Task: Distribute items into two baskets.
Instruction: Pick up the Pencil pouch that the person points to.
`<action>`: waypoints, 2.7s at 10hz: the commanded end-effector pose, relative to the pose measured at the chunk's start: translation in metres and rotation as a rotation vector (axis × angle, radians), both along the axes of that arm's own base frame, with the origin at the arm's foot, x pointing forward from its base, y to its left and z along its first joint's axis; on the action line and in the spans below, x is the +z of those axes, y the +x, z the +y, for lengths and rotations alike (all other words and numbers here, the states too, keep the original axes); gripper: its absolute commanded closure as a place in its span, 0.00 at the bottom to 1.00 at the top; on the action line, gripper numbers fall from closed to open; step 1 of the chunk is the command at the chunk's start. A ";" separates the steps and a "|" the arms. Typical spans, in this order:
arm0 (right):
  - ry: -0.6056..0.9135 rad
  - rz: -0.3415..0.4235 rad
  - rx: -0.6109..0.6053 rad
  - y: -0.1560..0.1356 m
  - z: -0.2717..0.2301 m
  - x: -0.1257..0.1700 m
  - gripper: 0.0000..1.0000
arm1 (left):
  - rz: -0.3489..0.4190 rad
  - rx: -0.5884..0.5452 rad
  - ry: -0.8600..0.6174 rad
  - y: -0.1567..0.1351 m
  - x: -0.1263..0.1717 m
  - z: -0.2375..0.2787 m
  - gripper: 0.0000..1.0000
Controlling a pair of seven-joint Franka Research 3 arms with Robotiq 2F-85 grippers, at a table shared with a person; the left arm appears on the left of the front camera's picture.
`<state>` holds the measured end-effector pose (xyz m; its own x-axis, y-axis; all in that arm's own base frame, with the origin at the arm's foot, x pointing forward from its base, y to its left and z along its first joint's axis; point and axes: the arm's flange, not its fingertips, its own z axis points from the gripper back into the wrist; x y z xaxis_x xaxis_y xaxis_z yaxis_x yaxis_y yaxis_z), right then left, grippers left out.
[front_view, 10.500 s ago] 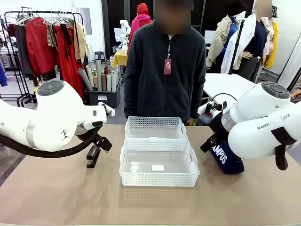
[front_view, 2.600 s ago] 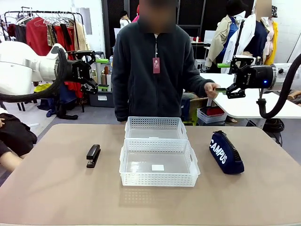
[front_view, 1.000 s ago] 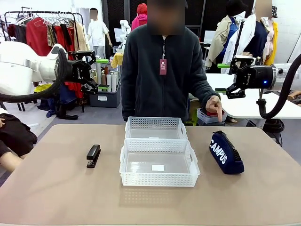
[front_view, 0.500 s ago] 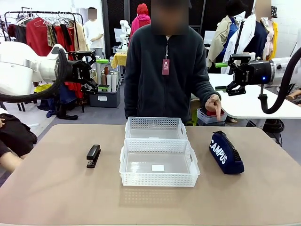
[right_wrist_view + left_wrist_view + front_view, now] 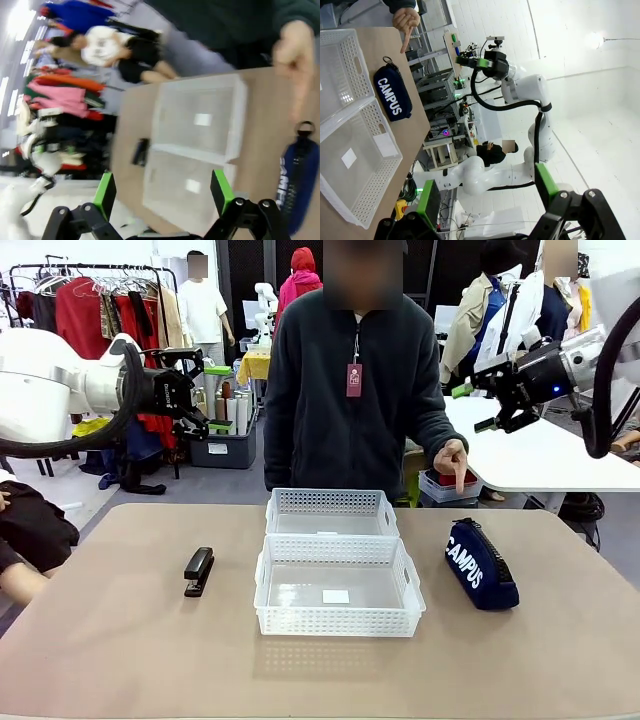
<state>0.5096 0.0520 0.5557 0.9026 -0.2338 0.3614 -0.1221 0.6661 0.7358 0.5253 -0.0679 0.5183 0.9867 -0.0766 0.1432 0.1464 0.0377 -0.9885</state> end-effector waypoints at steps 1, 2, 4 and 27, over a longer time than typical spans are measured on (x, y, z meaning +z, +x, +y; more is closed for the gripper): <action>-0.161 0.122 -0.068 0.007 0.012 -0.011 0.00 | -0.003 0.000 -0.001 -0.001 0.002 0.000 0.00; -0.234 0.163 -0.072 0.010 0.009 -0.011 0.00 | -0.003 0.000 -0.001 -0.001 0.002 0.000 0.00; -0.433 0.270 -0.109 0.009 0.010 -0.026 0.00 | -0.003 0.000 -0.001 -0.001 0.002 0.000 0.00; -1.159 0.699 -0.219 0.091 0.048 -0.135 0.00 | -0.003 0.000 -0.001 -0.001 0.002 0.000 0.00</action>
<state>0.5922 0.0980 0.4112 0.9630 -0.2615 -0.0646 0.2170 0.8952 -0.3893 0.5252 -0.0679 0.5183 0.9867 -0.0767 0.1432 0.1464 0.0378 -0.9885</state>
